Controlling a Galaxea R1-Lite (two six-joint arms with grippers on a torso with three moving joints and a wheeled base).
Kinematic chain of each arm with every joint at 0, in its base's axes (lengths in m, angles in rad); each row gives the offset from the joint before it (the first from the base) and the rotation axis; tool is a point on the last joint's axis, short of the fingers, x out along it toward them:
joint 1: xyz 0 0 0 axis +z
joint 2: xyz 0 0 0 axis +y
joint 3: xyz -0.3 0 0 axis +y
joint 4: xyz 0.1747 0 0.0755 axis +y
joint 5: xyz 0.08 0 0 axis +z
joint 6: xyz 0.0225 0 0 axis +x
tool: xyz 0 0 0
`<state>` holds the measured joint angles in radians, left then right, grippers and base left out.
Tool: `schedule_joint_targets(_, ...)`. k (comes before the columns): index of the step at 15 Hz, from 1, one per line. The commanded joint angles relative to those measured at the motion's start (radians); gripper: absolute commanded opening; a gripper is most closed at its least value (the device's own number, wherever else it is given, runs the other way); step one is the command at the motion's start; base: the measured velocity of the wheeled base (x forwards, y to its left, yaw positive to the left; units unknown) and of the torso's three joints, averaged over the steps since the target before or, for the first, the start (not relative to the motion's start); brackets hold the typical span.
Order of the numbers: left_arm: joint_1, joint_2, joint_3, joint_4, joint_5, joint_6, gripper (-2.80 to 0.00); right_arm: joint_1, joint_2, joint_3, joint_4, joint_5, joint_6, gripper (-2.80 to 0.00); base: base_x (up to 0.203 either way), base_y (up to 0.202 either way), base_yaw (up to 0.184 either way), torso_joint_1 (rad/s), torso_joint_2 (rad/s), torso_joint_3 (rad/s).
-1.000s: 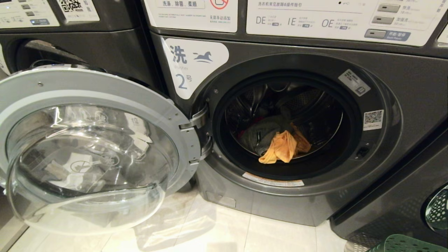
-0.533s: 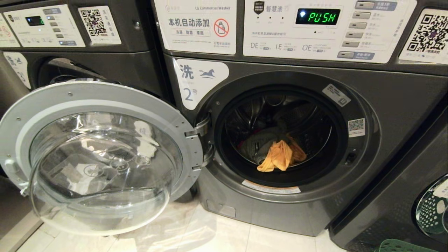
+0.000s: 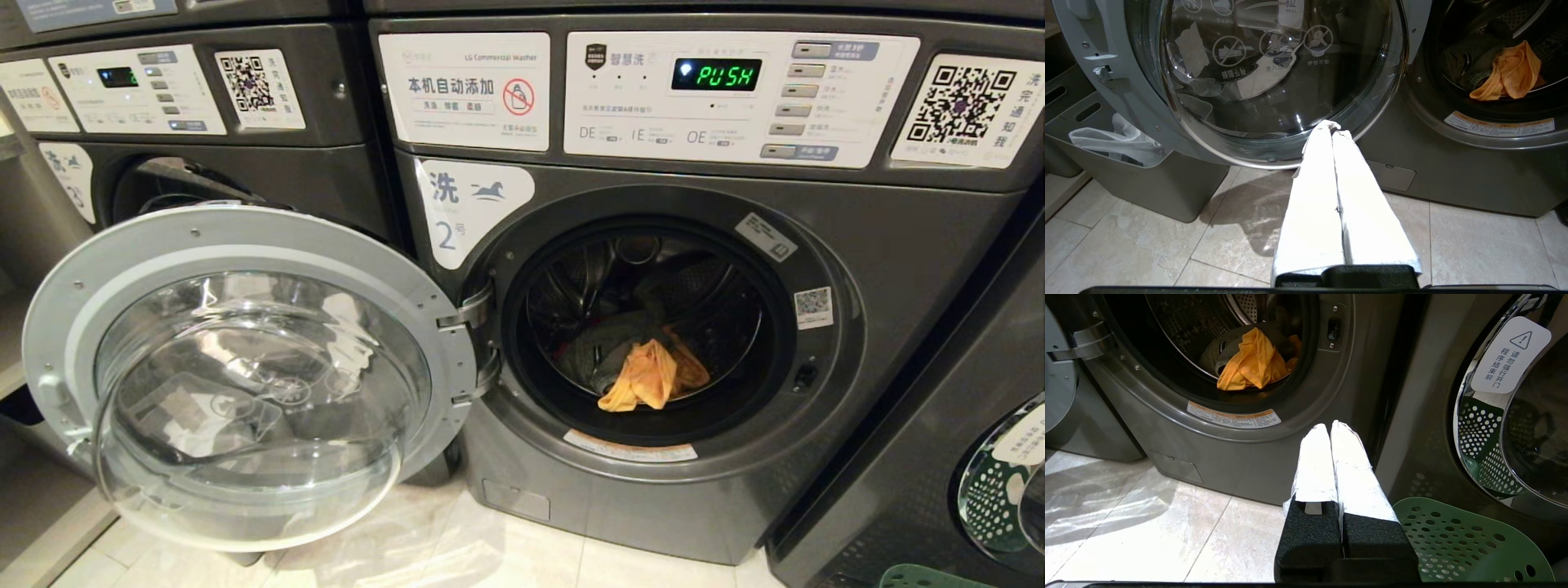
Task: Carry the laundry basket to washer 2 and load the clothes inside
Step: Close the washing machine door with the left hand
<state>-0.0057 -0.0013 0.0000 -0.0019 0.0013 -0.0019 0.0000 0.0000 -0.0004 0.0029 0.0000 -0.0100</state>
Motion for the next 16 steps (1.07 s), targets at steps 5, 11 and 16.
schedule_joint_targets(5,0.0,0.001,0.0,0.0,0.0,0.0,-2.8,0.0,0.002,-0.001,0.0,0.0,0.001,-2.8,0.0,0.0,0.0,0.0,0.0,0.0)
schedule_joint_targets(11,-0.001,0.001,0.0,-0.001,0.0,0.001,-2.8,0.0,0.002,0.0,0.0,0.0,0.001,-2.8,0.0,0.0,0.0,0.0,0.0,0.0)
schedule_joint_targets(16,0.0,0.001,0.0,-0.001,-0.001,0.002,-2.8,0.0,0.002,0.0,-0.001,0.0,0.001,-2.8,0.0,0.0,0.0,0.0,0.0,0.0)
